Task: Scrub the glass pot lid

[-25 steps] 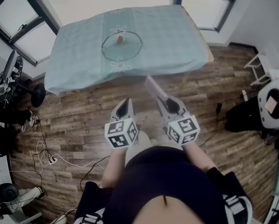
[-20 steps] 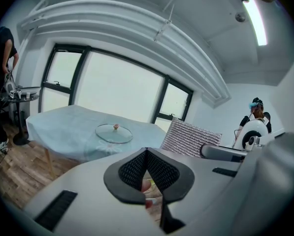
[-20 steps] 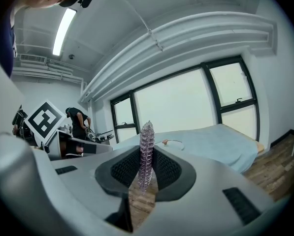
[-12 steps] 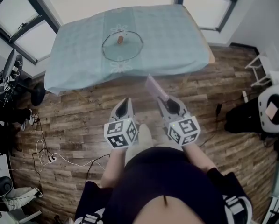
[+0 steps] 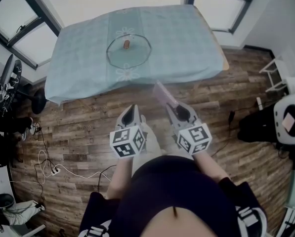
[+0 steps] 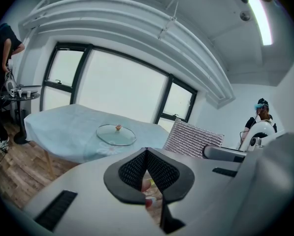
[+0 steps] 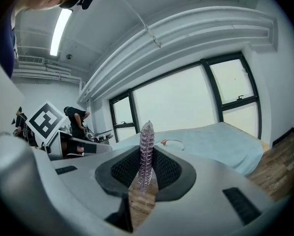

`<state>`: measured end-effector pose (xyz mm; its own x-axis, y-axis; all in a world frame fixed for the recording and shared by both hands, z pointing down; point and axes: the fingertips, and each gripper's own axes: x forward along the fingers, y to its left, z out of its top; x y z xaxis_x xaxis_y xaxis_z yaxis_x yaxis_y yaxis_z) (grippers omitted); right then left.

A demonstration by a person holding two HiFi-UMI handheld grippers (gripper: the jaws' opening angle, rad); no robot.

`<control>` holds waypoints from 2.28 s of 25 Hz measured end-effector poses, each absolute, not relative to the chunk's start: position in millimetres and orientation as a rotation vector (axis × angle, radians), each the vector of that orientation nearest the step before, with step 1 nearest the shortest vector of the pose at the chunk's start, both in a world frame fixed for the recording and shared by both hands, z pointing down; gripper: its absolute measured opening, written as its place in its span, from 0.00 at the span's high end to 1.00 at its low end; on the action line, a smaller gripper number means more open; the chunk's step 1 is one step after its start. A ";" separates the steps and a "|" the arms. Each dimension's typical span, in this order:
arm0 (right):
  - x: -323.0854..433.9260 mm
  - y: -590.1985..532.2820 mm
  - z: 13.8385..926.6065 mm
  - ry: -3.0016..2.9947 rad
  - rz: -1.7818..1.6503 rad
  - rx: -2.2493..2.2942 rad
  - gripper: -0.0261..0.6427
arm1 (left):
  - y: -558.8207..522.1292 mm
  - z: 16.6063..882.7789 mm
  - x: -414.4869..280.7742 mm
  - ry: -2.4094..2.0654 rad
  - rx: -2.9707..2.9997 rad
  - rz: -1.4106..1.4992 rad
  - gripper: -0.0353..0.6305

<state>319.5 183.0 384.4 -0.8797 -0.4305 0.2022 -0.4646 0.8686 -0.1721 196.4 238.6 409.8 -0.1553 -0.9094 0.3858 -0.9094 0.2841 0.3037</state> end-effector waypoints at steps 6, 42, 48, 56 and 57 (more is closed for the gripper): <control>303.1 165.4 385.7 -2.860 0.347 0.703 0.85 | 217.4 412.8 176.7 -2.060 1.625 -0.011 0.96; 120.2 -0.6 393.6 -2.772 0.363 0.732 0.85 | 41.7 433.1 -3.2 -1.951 1.639 0.043 0.96; 89.7 -22.6 391.9 -2.771 0.364 0.765 0.84 | 16.9 434.0 -33.3 -1.926 1.659 0.055 0.96; 59.5 -44.7 396.8 -2.748 0.352 0.809 0.84 | -8.8 441.4 -65.5 -1.892 1.686 0.072 0.96; 57.0 -47.3 398.8 -2.747 0.356 0.817 0.84 | -11.6 442.6 -68.8 -1.888 1.689 0.074 0.96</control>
<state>57.0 -47.3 398.8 -0.8103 -0.4988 0.3075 -0.5608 0.8124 -0.1597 -68.8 -11.6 442.6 -0.0125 -0.8877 0.4603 -0.9209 0.1896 0.3407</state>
